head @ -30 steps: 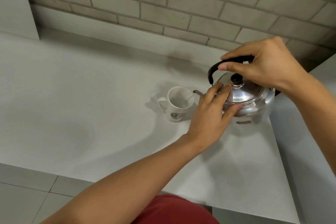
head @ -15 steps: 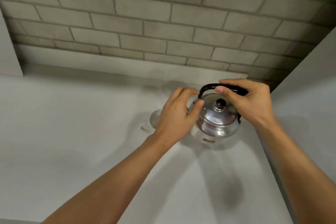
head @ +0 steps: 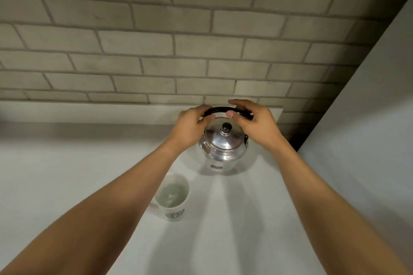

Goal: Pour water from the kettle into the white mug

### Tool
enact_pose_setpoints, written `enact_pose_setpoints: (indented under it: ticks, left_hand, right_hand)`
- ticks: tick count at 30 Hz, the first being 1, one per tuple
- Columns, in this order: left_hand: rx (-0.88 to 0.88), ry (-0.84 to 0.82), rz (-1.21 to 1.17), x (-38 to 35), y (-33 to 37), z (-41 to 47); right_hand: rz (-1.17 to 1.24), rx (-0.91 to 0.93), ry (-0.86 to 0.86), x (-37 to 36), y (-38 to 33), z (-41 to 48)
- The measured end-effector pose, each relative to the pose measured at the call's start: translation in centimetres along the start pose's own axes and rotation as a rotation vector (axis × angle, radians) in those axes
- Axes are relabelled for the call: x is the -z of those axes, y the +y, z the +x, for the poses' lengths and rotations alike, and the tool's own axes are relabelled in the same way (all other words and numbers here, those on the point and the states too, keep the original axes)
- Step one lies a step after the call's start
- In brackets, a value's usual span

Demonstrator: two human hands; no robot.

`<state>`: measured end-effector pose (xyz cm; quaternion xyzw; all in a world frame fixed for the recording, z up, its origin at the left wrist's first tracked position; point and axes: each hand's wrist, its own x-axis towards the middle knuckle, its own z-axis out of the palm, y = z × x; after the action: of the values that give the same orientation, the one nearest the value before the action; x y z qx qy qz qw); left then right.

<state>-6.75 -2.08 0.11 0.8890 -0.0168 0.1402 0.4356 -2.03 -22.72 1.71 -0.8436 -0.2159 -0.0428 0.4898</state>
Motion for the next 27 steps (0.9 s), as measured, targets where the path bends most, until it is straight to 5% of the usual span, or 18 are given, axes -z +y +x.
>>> enact_pose_setpoints:
  ticks: [11, 27]
  left_hand:
    - [0.171, 0.051, -0.109, -1.7, -5.2, 5.6]
    - [0.287, 0.055, -0.153, -4.4, -8.9, 8.4]
  right_hand:
    - [0.192, -0.169, 0.100, -3.3, 7.4, 3.0]
    - [0.161, -0.250, 0.068, -5.6, 11.5, 6.2]
